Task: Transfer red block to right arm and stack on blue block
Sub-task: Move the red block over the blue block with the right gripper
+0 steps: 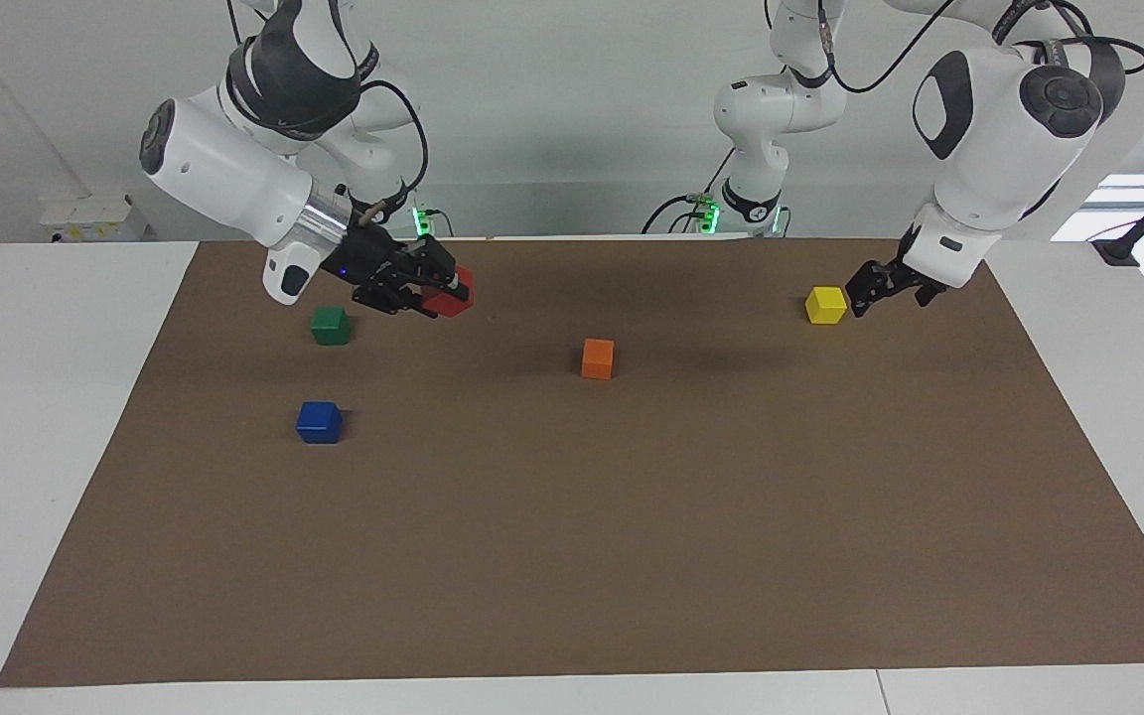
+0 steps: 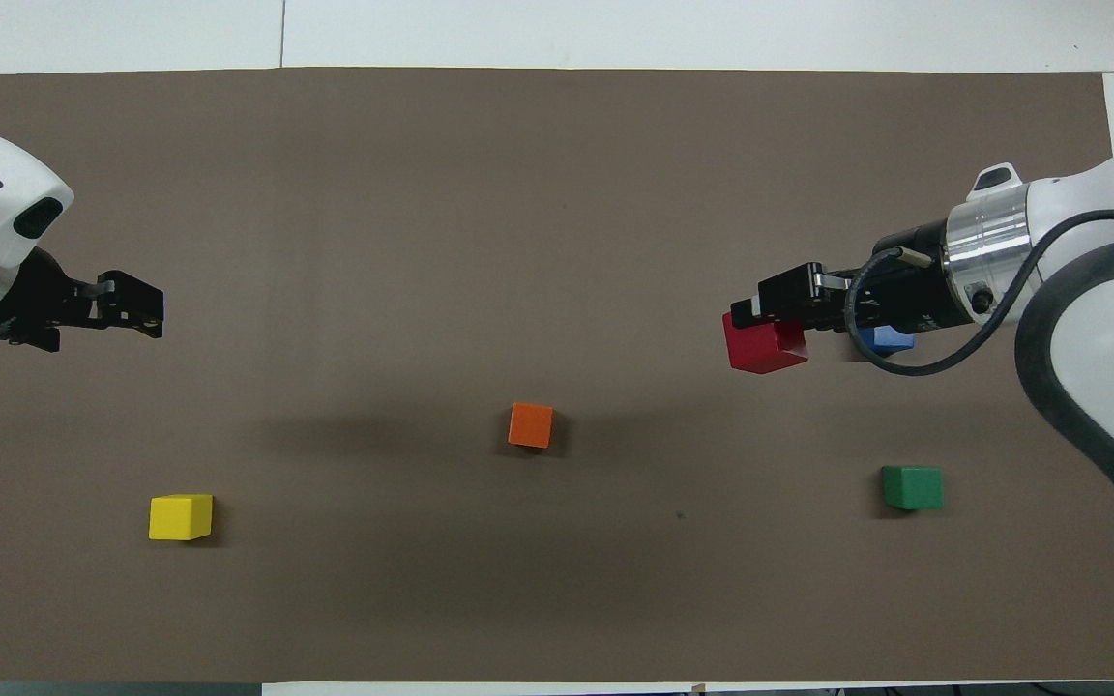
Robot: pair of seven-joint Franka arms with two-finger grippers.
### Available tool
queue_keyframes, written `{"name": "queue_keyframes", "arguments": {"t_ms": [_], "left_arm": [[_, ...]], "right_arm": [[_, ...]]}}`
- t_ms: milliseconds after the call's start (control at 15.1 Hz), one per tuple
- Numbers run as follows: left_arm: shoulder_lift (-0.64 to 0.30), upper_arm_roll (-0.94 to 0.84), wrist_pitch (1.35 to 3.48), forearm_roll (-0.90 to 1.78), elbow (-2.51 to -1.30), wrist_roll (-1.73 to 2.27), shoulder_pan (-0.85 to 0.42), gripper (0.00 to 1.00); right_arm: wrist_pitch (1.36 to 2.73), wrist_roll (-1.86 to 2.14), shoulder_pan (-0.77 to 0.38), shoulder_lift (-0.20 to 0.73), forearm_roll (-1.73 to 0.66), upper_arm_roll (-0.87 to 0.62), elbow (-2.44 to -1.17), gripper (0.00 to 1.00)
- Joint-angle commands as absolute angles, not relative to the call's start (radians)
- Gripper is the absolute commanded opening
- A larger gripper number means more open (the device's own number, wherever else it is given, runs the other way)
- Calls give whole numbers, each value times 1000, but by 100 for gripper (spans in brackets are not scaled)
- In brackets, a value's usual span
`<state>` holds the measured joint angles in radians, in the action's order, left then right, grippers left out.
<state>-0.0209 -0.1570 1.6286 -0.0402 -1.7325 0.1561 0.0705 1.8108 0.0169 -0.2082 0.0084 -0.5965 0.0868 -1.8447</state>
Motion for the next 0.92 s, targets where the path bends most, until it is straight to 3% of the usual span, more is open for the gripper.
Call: {"name": "queue_keyframes", "arguments": {"t_ms": [0,396,660,858], "left_arm": [[11,-141,1638,-42,-1753,140,55,100],[2,-138,1694,-20,-1710,137,41,100],[5,-135,1690,-20,-1712,132,34,100],[3,-135,1690,-20,-1709,104,32,100]], "right_arm": [[1813,-38,-199,14,-416,77,-1838,0],[1821,-120,-172,12,-92,77,-1882,0],[2041,-144,-137,15,35,77,-2018,0],[2130,-202,-130,47,104,77,-2045,0]]}}
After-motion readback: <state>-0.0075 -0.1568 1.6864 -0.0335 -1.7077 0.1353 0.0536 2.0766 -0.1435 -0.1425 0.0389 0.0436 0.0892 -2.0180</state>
